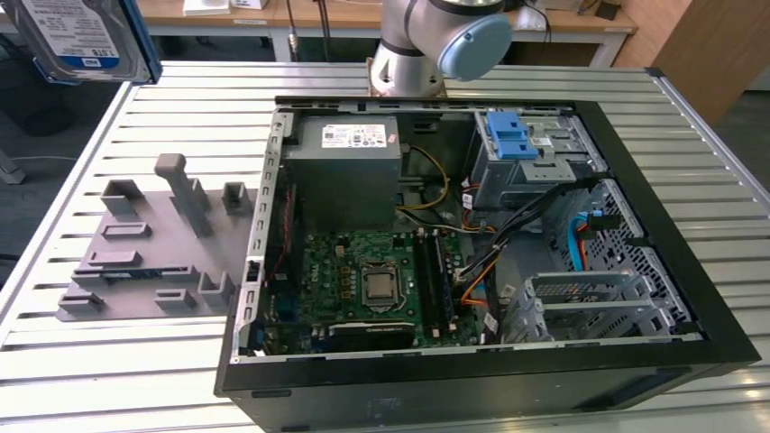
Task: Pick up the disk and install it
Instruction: 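Pick up the disk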
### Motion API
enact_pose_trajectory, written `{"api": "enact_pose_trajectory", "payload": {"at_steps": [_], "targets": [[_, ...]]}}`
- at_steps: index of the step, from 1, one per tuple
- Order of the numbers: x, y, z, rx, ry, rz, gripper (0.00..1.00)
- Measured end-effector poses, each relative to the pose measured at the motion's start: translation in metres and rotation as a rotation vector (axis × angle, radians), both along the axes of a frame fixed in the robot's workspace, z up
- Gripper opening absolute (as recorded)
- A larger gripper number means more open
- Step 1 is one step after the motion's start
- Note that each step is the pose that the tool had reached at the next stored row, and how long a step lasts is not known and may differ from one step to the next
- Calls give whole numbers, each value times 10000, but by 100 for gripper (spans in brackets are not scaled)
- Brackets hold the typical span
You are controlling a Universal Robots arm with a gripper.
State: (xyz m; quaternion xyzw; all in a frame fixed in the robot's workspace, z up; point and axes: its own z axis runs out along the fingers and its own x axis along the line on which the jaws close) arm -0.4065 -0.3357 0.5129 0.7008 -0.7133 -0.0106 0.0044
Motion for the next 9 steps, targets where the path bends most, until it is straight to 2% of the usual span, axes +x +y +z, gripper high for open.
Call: {"api": "enact_pose_trajectory", "payload": {"at_steps": [9], "targets": [[65,0,0,0,0,0,37]]}}
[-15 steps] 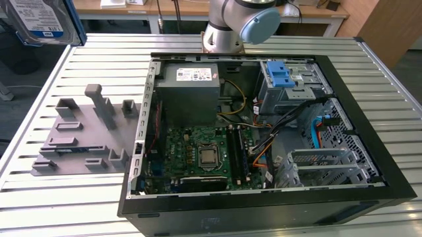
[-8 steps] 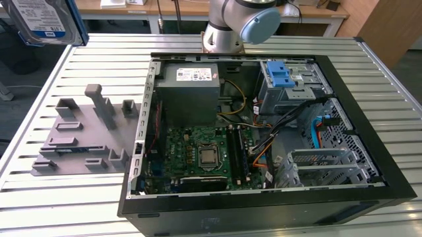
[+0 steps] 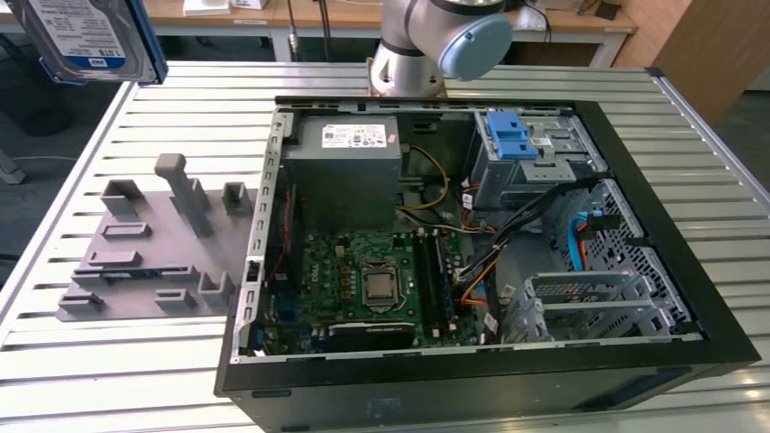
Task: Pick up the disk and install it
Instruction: 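Pick up the disk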
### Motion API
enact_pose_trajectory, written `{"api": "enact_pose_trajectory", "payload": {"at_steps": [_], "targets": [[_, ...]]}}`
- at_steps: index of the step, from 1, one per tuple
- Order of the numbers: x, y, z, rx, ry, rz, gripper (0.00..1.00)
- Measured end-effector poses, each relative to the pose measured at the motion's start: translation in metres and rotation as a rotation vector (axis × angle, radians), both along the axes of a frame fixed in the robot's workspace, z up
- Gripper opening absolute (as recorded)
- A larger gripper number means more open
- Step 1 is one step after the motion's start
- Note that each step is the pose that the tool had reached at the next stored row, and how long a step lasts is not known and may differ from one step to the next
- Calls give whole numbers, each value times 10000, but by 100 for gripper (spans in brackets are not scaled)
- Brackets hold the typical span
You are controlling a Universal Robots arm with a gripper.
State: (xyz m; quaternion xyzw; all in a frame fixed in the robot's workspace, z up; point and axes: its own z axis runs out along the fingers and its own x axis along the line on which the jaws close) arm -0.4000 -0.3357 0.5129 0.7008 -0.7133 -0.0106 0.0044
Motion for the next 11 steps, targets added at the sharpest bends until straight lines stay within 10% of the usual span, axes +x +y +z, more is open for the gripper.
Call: {"api": "enact_pose_trajectory", "payload": {"at_steps": [11], "targets": [[89,0,0,0,0,0,37]]}}
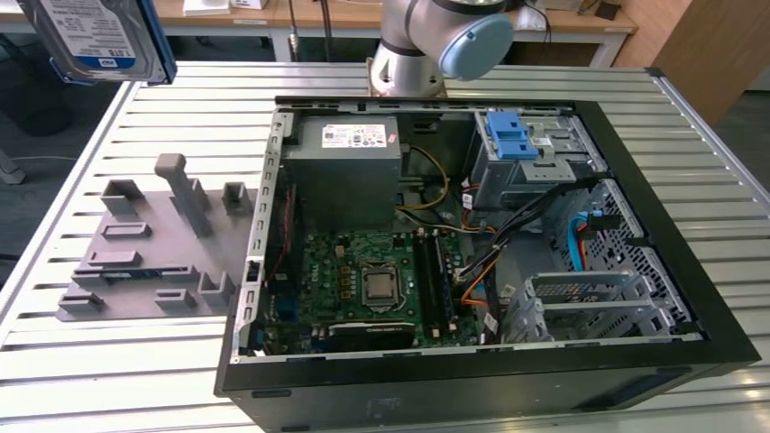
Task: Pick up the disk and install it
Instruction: 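Pick up the disk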
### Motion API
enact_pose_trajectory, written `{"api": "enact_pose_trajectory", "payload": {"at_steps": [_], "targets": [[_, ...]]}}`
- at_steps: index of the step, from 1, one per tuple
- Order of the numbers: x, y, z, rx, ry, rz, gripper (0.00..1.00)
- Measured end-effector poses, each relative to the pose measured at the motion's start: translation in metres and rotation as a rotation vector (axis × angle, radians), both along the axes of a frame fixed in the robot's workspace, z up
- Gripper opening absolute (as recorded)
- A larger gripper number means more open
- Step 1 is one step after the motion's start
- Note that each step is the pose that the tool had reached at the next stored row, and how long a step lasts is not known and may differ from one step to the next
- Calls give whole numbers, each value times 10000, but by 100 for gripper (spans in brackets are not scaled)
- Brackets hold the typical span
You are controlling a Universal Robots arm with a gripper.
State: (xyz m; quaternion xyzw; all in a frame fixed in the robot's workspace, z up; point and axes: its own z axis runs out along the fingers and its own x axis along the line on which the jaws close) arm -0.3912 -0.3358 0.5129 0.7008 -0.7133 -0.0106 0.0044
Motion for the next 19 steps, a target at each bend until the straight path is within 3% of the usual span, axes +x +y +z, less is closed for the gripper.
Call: {"api": "enact_pose_trajectory", "payload": {"at_steps": [19], "targets": [[180,0,0,-1,1,1,37]]}}
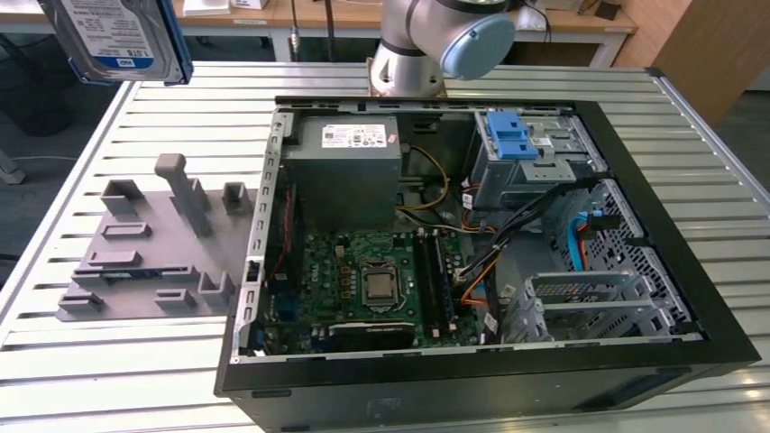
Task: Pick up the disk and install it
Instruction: 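Pick up the disk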
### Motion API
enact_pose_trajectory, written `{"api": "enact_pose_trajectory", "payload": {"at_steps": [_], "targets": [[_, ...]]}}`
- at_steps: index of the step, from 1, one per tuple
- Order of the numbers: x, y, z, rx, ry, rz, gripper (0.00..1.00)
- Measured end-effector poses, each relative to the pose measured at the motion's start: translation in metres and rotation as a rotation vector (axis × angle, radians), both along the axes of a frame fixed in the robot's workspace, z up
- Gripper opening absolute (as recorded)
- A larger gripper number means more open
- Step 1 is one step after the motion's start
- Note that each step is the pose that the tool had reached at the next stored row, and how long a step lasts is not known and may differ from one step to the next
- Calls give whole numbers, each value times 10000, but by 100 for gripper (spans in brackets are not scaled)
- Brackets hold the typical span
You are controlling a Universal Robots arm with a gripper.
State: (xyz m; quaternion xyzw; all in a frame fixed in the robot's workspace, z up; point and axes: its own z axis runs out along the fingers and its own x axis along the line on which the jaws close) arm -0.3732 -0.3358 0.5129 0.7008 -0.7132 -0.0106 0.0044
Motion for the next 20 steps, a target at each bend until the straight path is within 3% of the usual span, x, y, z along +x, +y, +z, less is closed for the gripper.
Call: {"api": "enact_pose_trajectory", "payload": {"at_steps": [20], "targets": [[146,0,0,0,-1,0,37]]}}
